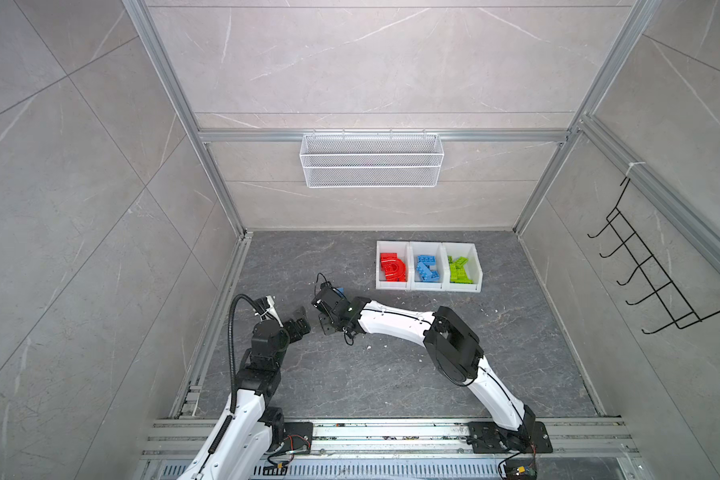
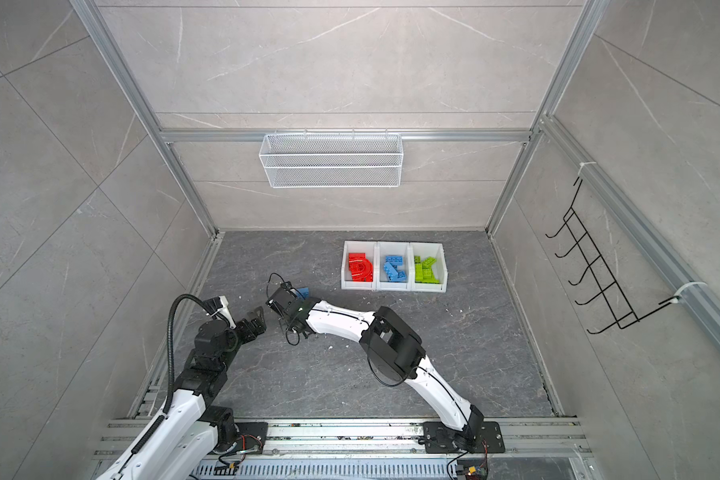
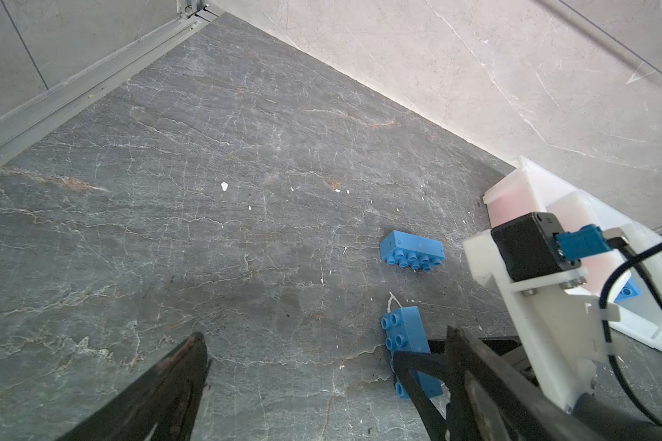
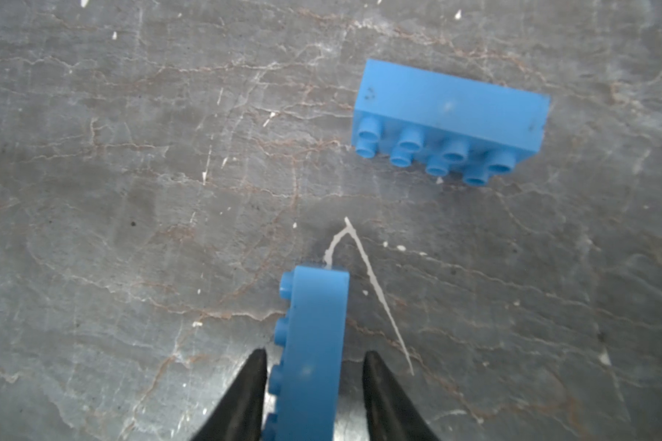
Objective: Sort the legos into containers by color
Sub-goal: 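Move the right gripper back and grasp the blue 2x4 brick lying on its side, then carry the blue brick with the right gripper and drop it into the middle compartment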
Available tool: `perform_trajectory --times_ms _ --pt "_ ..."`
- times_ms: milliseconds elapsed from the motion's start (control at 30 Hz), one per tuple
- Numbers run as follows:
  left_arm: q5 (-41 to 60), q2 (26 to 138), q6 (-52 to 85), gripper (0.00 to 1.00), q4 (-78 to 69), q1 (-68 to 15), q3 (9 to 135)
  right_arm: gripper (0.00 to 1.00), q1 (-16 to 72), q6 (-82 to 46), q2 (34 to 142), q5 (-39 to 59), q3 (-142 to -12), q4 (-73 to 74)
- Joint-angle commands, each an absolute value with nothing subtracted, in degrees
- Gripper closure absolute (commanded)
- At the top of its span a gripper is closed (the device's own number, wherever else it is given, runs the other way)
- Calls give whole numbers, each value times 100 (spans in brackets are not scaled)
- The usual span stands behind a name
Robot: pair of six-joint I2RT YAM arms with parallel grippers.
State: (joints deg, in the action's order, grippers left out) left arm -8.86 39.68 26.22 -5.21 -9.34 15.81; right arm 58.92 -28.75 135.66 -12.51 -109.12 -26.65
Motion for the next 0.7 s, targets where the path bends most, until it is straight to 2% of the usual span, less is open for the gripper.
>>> perform_trajectory --times_ms 0,200,367,533,667 --pt "-902 3912 2623 1 -686 -905 1592 66 5924 -2853 13537 -1333 -10870 -2731" --pt "-921 3911 2615 1 -685 -907 1582 73 5835 -2889 12894 -1120 -9983 -1897" --pt "-891 3945 2586 1 -702 -914 1600 77 5482 -2908 11957 -436 -8918 -974" --pt "-855 3959 2581 1 -711 -910 1618 79 4645 -2881 10755 319 -7700 -323" --pt "-781 4006 2582 1 -720 -906 1643 80 3700 -2644 10037 504 -7249 -547"
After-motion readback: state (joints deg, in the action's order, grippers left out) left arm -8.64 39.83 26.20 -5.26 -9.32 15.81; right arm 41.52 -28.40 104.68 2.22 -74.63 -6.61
